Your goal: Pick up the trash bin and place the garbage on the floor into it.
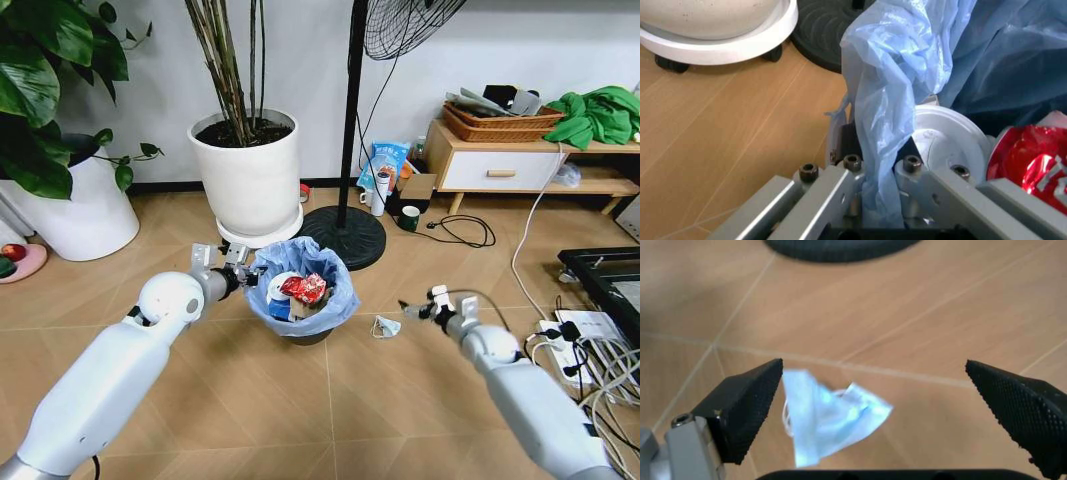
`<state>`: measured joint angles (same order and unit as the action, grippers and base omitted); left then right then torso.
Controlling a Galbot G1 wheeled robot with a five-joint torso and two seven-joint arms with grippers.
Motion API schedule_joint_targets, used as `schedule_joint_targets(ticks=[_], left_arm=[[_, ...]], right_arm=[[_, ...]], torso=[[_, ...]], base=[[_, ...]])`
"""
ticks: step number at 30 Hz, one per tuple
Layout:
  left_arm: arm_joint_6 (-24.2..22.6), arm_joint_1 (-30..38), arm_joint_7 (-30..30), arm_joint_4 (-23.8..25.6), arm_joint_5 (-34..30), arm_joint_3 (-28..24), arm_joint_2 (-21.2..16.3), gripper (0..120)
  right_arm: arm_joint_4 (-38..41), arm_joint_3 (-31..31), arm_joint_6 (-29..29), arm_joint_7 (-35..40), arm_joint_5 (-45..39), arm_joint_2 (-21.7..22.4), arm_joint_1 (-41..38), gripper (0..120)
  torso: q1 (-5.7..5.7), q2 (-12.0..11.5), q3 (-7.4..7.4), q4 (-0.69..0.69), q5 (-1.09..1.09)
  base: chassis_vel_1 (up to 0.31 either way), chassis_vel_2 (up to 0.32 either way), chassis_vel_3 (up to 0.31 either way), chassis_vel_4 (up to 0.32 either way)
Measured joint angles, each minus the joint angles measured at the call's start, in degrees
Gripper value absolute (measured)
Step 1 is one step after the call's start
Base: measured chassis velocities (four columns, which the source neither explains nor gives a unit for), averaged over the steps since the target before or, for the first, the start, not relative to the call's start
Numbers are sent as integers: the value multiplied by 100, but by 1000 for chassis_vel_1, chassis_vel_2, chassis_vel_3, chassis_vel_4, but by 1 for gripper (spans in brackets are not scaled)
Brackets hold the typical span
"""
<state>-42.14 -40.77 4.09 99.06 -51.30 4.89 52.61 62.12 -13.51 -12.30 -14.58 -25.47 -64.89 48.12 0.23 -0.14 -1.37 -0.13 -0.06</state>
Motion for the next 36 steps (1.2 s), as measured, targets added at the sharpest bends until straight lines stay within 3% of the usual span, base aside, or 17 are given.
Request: schedule_joint_targets(ticks=[14, 31, 36], left_arm=[[0, -17, 35, 32, -7, -30, 27, 0], [0, -90, 53, 110, -27, 61, -67, 0], [0, -91, 46, 113, -29, 66, -53, 0]], right_arm=[[-1732, 31, 545, -176, 773, -1050, -789, 100], [-2855, -332, 734, -199, 1514, -1465, -1244, 100], [-2929, -358, 738, -197, 1582, -1475, -1279, 90]], torso=[[0, 0, 0, 1, -1], [0, 0, 0, 0, 1], [0, 0, 0, -1, 0]], base=[[0, 0, 0, 0], [0, 0, 0, 0], [0, 0, 0, 0]])
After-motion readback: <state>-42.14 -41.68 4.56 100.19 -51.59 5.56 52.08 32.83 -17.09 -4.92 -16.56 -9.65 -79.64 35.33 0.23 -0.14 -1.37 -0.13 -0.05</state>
